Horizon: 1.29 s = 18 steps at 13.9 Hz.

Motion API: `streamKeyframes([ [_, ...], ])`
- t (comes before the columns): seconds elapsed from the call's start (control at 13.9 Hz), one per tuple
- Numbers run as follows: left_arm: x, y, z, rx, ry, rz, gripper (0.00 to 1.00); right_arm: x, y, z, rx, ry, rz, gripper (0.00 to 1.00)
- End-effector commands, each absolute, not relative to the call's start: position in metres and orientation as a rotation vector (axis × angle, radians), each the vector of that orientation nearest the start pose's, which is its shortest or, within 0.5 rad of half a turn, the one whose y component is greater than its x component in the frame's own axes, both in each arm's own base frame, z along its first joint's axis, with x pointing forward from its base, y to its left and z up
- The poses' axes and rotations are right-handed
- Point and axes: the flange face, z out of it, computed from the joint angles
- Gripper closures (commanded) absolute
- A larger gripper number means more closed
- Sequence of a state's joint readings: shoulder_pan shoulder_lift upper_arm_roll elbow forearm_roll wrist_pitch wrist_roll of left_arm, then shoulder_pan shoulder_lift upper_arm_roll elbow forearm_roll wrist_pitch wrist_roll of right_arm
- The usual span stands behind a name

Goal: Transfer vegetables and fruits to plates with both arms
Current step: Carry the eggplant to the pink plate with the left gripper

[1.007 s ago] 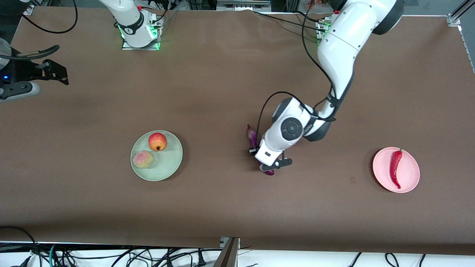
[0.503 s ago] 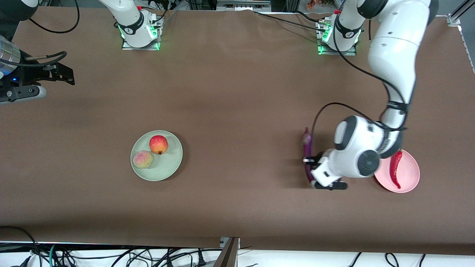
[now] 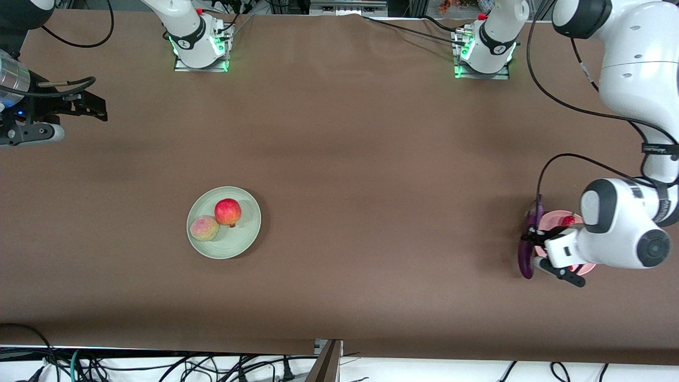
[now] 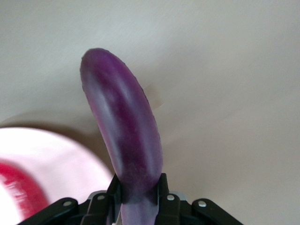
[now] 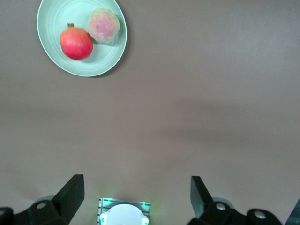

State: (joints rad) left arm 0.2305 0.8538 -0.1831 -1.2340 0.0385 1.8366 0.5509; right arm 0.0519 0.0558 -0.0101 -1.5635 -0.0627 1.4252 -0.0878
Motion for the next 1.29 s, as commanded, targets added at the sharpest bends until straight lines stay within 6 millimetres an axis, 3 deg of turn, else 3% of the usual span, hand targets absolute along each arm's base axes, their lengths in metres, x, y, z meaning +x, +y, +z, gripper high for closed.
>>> streamKeyframes([
  [0.0,0.718,0.104,0.239,-3.187,0.896,0.323,1.0,0.547,0.018,0.588,-3.162,-0.145,0.317,0.0],
  [0.22,0.713,0.129,0.234,-3.183,0.846,0.341,1.0,0.552,0.022,0.583,-3.161,-0.159,0.327,0.0],
  [0.43,0.713,0.137,0.233,-3.127,0.866,0.352,1.0,0.555,0.022,0.59,-3.164,-0.159,0.295,0.0],
  [0.72,0.714,0.147,0.217,-3.125,0.87,0.315,0.97,0.558,0.021,0.591,-3.164,-0.157,0.29,0.0],
  [0.79,0.714,0.147,0.217,-3.125,0.87,0.315,0.86,0.56,0.022,0.589,-3.164,-0.159,0.295,0.0],
  [0.86,0.714,0.147,0.216,-3.126,0.87,0.317,0.61,0.56,0.022,0.588,-3.164,-0.159,0.3,0.0],
  [1.01,0.714,0.146,0.217,-3.137,0.856,0.311,0.0,0.56,0.022,0.588,-3.164,-0.159,0.3,0.0],
  [1.22,0.715,0.149,0.226,-3.143,0.826,0.297,0.0,0.56,0.022,0.588,-3.164,-0.159,0.298,0.0],
])
